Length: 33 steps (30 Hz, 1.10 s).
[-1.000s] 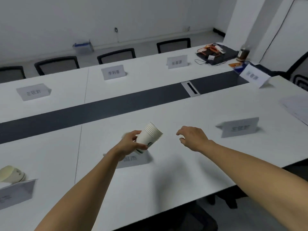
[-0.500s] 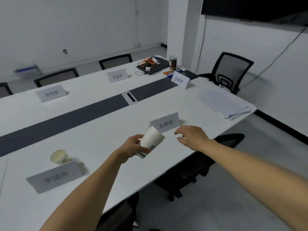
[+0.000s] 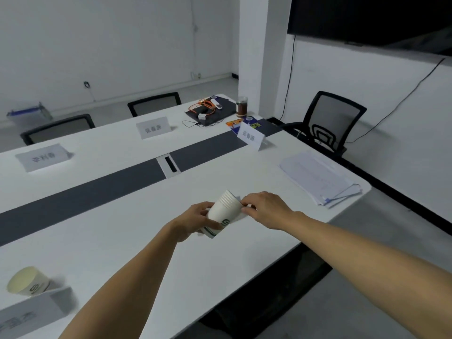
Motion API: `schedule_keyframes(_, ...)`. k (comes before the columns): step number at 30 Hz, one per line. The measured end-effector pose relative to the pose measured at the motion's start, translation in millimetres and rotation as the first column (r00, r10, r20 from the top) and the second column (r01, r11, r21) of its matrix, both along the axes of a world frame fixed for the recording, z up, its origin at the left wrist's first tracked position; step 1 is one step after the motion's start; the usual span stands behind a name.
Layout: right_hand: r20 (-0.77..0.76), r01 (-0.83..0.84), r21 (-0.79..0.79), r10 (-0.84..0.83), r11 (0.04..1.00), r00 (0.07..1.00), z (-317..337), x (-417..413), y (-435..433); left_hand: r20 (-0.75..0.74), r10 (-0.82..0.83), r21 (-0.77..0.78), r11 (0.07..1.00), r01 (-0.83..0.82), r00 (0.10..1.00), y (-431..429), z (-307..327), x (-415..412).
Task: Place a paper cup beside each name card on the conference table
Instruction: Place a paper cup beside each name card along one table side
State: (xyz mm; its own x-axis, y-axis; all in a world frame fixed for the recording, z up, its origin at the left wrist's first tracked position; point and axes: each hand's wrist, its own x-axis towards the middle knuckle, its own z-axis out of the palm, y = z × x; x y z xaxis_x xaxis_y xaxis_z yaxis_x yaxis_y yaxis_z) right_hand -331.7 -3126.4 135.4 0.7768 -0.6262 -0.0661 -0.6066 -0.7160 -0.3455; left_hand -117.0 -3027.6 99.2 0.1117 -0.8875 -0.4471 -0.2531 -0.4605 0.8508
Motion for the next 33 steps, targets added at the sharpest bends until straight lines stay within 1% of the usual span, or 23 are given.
schedule_keyframes(5, 0.004, -0.034, 0.039, 0.034, 0.999, 0.999, 2.9, 4.1, -44.4, 0.029, -0.002, 0.046, 0.999, 0.001, 1.0, -36.4, 5.5, 4.0)
schedule_keyframes(8, 0.025, -0.093, 0.04, 0.092, 0.995, 0.995, 1.9, 11.3, -72.9, 0.058, 0.041, 0.048, 0.998, -0.044, 0.997, -54.4, 8.3, 7.6)
schedule_keyframes(13, 0.051, -0.23, 0.028, 0.228, 0.973, 0.972, 1.2, 24.6, -112.3, 0.057, 0.167, 0.074, 0.982, -0.171, 0.984, -65.8, 7.1, 2.5)
schedule_keyframes(18, 0.054, -0.356, 0.086, 0.353, 0.93, 0.934, 7.6, 40.3, -151.9, 0.049, 0.306, 0.075, 0.948, -0.309, 0.951, -72.2, 7.4, -7.3)
schedule_keyframes(21, 0.08, -0.408, 0.122, 0.401, 0.905, 0.913, 6.9, 52.4, -171.5, 0.034, 0.399, 0.065, 0.914, -0.4, 0.916, -68.3, 4.8, -14.4)
schedule_keyframes(24, 0.16, -0.371, 0.156, 0.348, 0.915, 0.924, 3.7, 70.0, -187.7, 0.026, 0.517, 0.076, 0.852, -0.517, 0.856, -54.7, -1.2, -15.4)
schedule_keyframes(26, 0.188, -0.338, 0.126, 0.312, 0.933, 0.931, 0.9, 90.1, -198.9, 0.022, 0.588, 0.078, 0.805, -0.588, 0.809, -44.3, -4.9, -8.0)
schedule_keyframes(28, 0.15, -0.321, 0.046, 0.311, 0.946, 0.938, -3.9, 103.1, -206.4, 0.008, 0.626, 0.083, 0.776, -0.625, 0.779, -37.2, -8.9, -1.4)
schedule_keyframes(30, 0.059, -0.337, -0.026, 0.338, 0.941, 0.939, -20.7, 120.3, -211.3, -0.003, 0.664, 0.094, 0.745, -0.661, 0.748, -34.5, -16.0, 10.6)
schedule_keyframes(33, -0.096, -0.377, -0.028, 0.373, 0.926, 0.923, -62.0, 140.9, -209.3, -0.021, 0.705, 0.116, 0.706, -0.699, 0.709, -33.2, -30.3, 28.9)
